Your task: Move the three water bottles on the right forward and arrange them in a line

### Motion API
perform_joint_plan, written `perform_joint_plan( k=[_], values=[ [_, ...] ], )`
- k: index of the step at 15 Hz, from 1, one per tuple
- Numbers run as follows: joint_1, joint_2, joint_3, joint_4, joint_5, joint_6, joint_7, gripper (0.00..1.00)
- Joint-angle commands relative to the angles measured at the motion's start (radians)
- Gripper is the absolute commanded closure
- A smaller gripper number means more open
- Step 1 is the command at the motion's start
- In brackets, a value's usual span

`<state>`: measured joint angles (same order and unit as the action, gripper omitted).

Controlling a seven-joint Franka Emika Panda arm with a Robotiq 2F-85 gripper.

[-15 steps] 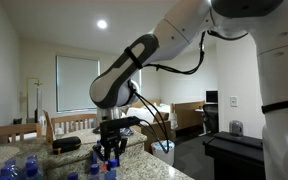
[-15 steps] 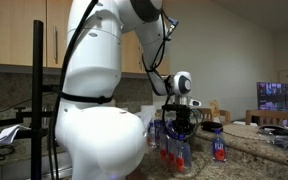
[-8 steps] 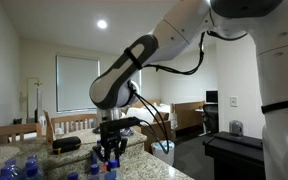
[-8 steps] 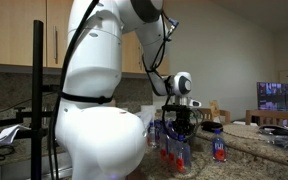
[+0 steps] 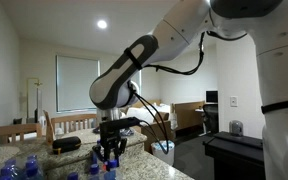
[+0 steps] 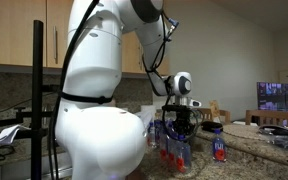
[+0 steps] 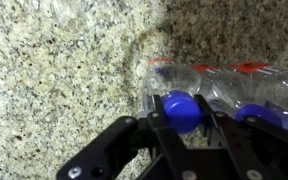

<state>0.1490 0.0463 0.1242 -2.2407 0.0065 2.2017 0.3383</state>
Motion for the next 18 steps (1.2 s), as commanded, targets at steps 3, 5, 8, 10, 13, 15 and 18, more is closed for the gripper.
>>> perform_joint_plan(
  k=[3,5,8,10,13,15,18],
  values=[
    [-0.001,-0.006,0.002,-0.014,0.000,0.011,0.003,0.38],
    [-0.001,-0.004,0.002,-0.013,0.000,0.009,0.002,0.26],
    [-0.001,-0.005,0.002,-0.013,-0.001,0.007,0.003,0.08],
    [-0.001,-0.010,0.002,-0.012,-0.005,0.001,0.005,0.00],
    [0.003,-0.044,0.004,-0.008,-0.033,-0.029,0.024,0.00],
    [0.008,-0.092,0.009,0.002,-0.087,-0.069,0.054,0.00],
    [0.009,-0.164,0.030,0.040,-0.157,-0.155,0.078,0.00]
  ],
)
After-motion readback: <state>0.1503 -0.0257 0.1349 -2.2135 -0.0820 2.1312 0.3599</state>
